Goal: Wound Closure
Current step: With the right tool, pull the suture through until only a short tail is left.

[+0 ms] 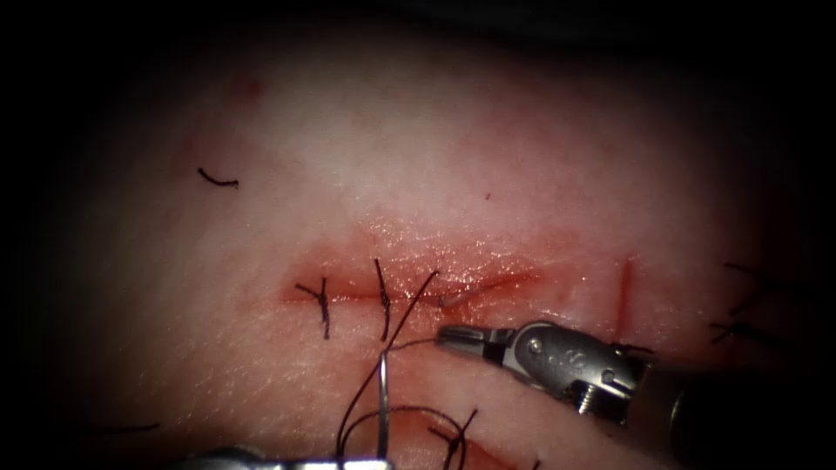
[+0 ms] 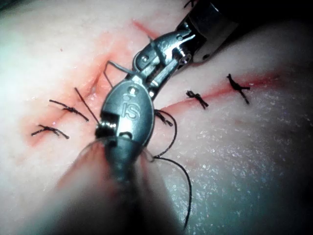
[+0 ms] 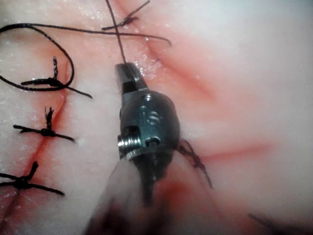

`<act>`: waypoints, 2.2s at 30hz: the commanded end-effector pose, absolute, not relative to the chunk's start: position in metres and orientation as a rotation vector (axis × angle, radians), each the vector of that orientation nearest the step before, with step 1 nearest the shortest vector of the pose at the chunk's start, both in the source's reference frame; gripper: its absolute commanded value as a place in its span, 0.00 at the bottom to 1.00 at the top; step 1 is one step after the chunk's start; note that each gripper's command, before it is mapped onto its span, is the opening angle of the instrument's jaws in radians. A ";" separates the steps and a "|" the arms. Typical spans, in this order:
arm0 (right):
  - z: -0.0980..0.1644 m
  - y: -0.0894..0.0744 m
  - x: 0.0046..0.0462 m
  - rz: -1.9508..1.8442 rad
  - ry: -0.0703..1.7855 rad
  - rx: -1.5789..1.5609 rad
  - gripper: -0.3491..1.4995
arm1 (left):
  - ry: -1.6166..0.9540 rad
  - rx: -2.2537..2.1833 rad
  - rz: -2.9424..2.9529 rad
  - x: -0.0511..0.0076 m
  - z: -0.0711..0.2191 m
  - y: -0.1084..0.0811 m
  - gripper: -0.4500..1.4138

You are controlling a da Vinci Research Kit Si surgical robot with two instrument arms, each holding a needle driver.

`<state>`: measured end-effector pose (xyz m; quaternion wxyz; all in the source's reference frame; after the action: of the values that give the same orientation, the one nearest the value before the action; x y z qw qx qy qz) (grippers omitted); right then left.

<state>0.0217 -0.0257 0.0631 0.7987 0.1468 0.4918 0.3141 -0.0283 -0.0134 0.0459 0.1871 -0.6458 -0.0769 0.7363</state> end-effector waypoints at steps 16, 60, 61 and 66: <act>0.041 -0.033 0.0197 0.589 1.139 0.318 0.00 | -0.139 -1.704 2.175 -0.0261 0.049 -0.013 0.00; 0.063 -0.019 0.0243 0.527 1.145 0.172 0.00 | 0.182 -1.405 2.182 -0.0116 0.048 -0.009 0.00; 0.063 -0.019 0.0242 0.538 1.145 0.167 0.00 | 0.183 -1.404 2.182 -0.0117 0.048 -0.009 0.00; 0.062 -0.019 0.0242 0.584 1.172 0.159 0.00 | 0.186 -1.402 2.182 -0.0119 0.048 -0.009 0.00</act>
<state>0.0232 -0.0189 0.0621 0.7923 0.0736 0.5415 0.2714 -0.0113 -0.0096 0.0475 0.2684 -0.5181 0.0688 0.8092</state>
